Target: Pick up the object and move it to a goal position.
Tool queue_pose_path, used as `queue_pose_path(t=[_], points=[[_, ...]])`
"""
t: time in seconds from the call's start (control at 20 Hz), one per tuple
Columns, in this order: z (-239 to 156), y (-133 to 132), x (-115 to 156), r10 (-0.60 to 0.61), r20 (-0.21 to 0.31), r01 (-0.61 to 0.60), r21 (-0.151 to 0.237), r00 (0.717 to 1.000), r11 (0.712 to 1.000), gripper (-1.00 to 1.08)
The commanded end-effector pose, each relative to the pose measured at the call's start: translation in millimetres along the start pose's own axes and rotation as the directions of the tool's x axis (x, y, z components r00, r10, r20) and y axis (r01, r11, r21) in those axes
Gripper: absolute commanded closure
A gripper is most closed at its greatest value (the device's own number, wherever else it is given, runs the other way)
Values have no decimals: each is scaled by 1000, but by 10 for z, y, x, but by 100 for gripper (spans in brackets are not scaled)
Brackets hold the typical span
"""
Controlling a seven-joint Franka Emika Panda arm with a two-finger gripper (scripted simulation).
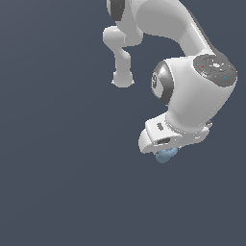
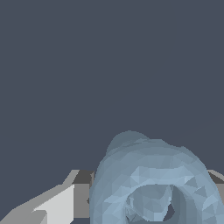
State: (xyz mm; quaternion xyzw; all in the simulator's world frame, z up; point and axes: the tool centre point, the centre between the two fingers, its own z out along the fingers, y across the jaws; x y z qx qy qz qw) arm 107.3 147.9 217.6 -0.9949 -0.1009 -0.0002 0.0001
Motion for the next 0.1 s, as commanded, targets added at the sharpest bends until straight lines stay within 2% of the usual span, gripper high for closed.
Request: queue_pose_path(t=[0.0,0.05], points=[[-17,-6,12,0,0,0,0,1000,1000,108],[-18,-7,13,0,0,0,0,1000,1000,108]])
